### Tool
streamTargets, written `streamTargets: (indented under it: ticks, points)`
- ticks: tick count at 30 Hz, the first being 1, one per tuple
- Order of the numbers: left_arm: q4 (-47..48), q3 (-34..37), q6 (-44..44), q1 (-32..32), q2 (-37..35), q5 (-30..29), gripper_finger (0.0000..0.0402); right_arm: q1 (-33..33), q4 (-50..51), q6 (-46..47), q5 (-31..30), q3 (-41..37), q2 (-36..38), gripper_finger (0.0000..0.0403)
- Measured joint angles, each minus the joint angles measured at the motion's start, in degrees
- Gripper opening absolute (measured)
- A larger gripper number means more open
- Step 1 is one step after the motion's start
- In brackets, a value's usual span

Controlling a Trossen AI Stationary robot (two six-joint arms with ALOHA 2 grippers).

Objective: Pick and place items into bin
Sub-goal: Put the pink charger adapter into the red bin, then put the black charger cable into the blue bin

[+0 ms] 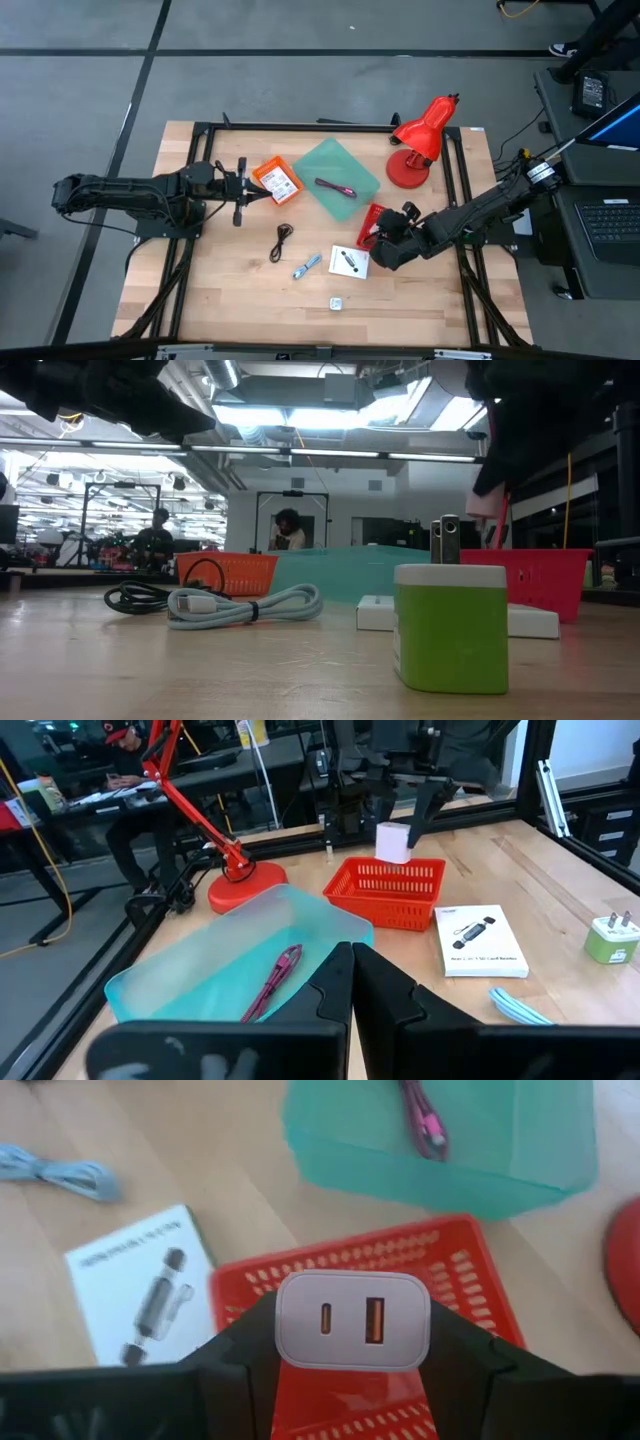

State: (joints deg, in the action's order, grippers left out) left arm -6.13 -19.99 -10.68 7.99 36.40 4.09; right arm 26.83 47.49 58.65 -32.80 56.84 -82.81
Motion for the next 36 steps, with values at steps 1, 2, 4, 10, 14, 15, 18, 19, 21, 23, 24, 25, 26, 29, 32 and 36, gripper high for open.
streamTargets:
  ticks: [1, 2, 4, 10, 14, 15, 18, 19, 21, 23, 24, 25, 26, 29, 32, 36]
  points:
    - [-0.01, 0.00, 0.00, 0.00, 0.01, -0.01, 0.0004, -0.01, 0.99, 0.99, -0.03, 0.00, -0.03, 0.0167]
    - [-0.05, 0.00, 0.00, 0.00, 0.09, -0.01, 0.0004, -0.21, 1.79, 2.14, -0.13, 0.00, -0.28, 0.0167]
    - [-0.05, 0.00, 0.00, 0.00, 0.13, -0.04, 0.0003, -0.59, 3.43, 4.03, -0.02, 0.00, -0.86, 0.0167]
    - [-0.25, 0.02, -0.05, -0.02, 0.48, -0.12, 0.0003, -1.12, 3.83, 4.87, 0.77, -0.04, -2.72, 0.0167]
    - [-0.19, 0.04, -0.12, -0.02, 0.90, -0.16, 0.0004, -1.92, 4.58, 5.64, 2.41, -0.04, -4.28, 0.0167]
    - [-0.07, 0.04, -0.11, 0.00, 0.92, -0.19, 0.0004, -2.09, 4.62, 5.66, 2.47, -0.04, -4.76, 0.0167]
    - [-0.19, 0.04, -0.11, -0.02, 1.00, -0.19, 0.0003, -2.95, 4.72, 5.64, 2.70, -0.04, -6.34, 0.0167]
    - [-0.13, 0.04, -0.09, 0.00, 1.03, -0.19, 0.0002, -3.32, 4.72, 5.64, 2.93, -0.04, -6.88, 0.0167]
    - [-0.19, 0.04, -0.11, 0.00, 1.01, -0.21, 0.0002, -4.15, 4.84, 5.64, 2.93, -0.04, -7.77, 0.0167]
    - [-0.17, 0.04, -0.07, -0.01, 1.05, -0.20, 0.0003, -4.83, 4.87, 5.60, 2.94, -0.04, -8.38, 0.0168]
    - [-0.17, 0.04, -0.05, -0.02, 1.05, -0.19, 0.0004, -5.14, 4.92, 5.58, 2.94, -0.04, -8.58, 0.0168]
    - [-0.17, 0.04, -0.07, 0.00, 1.05, -0.21, 0.0005, -5.39, 4.89, 5.56, 2.96, -0.04, -8.69, 0.0171]
    - [-0.17, 0.04, -0.07, -0.02, 1.05, -0.21, 0.0005, -5.54, 4.90, 5.53, 3.01, -0.04, -8.71, 0.0175]
    - [-0.17, 0.04, -0.04, -0.02, 1.05, -0.21, 0.0005, -6.06, 4.90, 5.51, 3.05, -0.04, -8.71, 0.0197]
    - [-0.17, 0.04, -0.02, 0.00, 1.06, -0.21, 0.0003, -6.12, 4.90, 5.47, 2.98, -0.04, -8.71, 0.0222]
    - [-0.16, 0.04, 0.00, -0.01, 1.09, -0.20, 0.0002, -6.12, 4.91, 5.40, 2.98, -0.04, -8.71, 0.0242]
